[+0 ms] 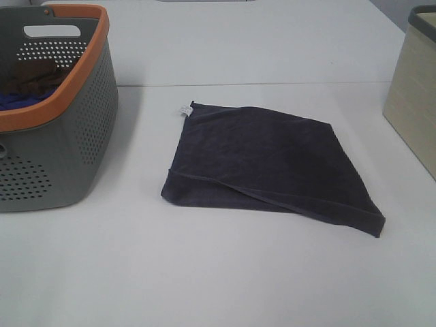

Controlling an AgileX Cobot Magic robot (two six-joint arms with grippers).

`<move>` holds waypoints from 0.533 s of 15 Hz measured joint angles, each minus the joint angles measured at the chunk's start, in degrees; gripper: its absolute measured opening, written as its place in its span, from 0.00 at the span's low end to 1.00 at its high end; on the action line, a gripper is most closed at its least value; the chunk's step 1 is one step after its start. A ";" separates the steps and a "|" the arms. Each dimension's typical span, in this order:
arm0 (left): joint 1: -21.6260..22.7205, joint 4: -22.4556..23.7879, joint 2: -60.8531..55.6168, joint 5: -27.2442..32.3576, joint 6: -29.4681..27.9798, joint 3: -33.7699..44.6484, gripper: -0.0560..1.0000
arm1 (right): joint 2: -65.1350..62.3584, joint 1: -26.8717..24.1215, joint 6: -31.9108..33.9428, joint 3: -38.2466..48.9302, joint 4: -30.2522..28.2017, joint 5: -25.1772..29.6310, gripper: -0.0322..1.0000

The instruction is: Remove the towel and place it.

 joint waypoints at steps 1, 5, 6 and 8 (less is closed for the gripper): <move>0.00 0.00 0.00 0.00 0.11 0.00 0.76 | 0.00 0.00 0.00 0.00 0.00 0.00 0.89; 2.92 -0.23 0.00 -0.06 0.11 0.00 0.76 | 0.00 0.00 0.00 0.00 0.00 -0.34 0.89; 6.76 -0.29 0.00 -0.11 0.11 0.00 0.76 | 0.00 0.00 0.00 0.00 0.00 -0.34 0.89; 12.43 -0.34 0.00 -0.23 0.17 0.00 0.76 | 0.00 -1.43 0.00 0.00 0.00 -0.34 0.89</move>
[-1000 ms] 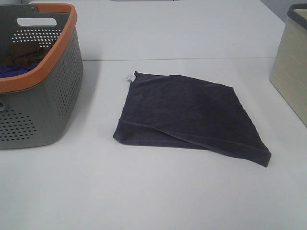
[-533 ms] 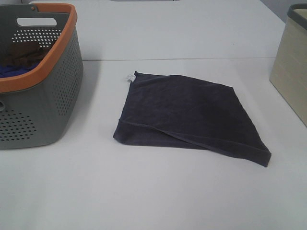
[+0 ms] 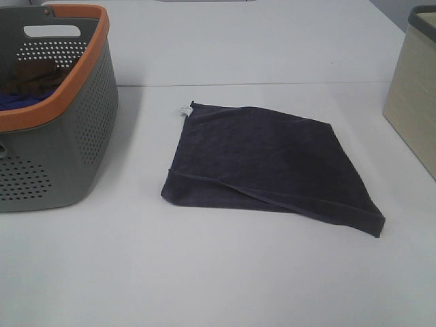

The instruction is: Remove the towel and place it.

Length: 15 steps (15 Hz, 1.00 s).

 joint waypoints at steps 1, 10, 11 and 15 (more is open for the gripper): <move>4.70 0.00 0.00 0.00 0.00 0.00 0.76 | 0.00 -2.41 0.00 0.00 0.11 0.00 0.89; 9.34 -0.06 0.00 0.00 0.00 0.00 0.76 | 0.00 -8.59 0.00 0.00 0.11 -0.06 0.89; 9.34 -0.06 0.00 0.00 0.00 0.00 0.76 | 0.00 -8.59 0.00 0.00 0.11 -0.06 0.89; 9.34 -0.06 0.00 0.00 0.00 0.00 0.76 | 0.00 -8.59 0.00 0.00 0.17 -0.06 0.89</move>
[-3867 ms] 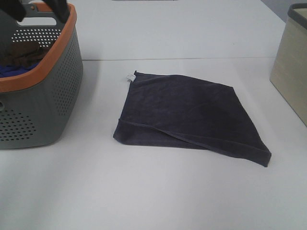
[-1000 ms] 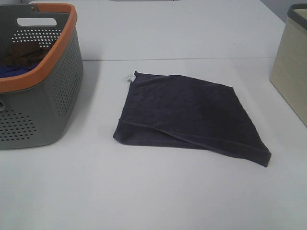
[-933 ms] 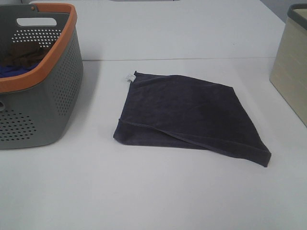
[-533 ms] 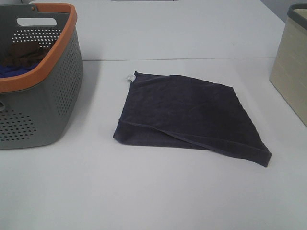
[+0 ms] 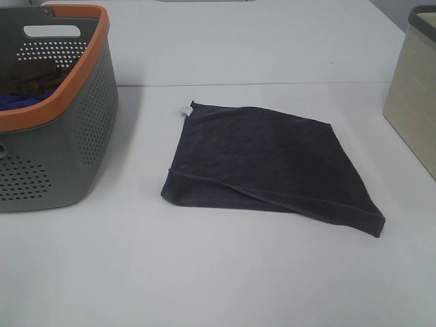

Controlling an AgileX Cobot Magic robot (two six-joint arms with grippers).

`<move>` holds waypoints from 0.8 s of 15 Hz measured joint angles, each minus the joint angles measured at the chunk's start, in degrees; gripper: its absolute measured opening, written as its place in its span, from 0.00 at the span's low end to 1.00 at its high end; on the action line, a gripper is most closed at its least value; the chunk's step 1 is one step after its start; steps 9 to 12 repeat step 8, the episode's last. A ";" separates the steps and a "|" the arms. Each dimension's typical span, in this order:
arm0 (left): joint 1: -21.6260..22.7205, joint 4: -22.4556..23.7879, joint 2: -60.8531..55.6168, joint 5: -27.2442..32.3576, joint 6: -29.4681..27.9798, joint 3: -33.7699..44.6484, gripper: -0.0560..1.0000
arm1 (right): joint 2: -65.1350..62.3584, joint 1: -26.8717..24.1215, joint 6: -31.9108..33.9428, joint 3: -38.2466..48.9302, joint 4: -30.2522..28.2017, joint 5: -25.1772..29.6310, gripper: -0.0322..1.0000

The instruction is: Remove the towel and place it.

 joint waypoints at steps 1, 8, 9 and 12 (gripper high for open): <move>0.00 0.00 0.00 0.00 0.00 0.00 0.76 | 0.00 0.00 0.00 0.00 0.00 0.00 0.89; 0.00 0.00 0.00 0.00 0.00 0.00 0.76 | 0.00 0.00 0.00 0.00 0.00 0.00 0.89; 0.00 0.00 0.00 0.00 0.00 0.00 0.76 | 0.00 0.00 0.00 0.00 0.00 0.00 0.89; 0.00 0.00 0.00 0.00 0.00 0.00 0.76 | 0.00 0.00 0.00 0.00 0.00 0.00 0.89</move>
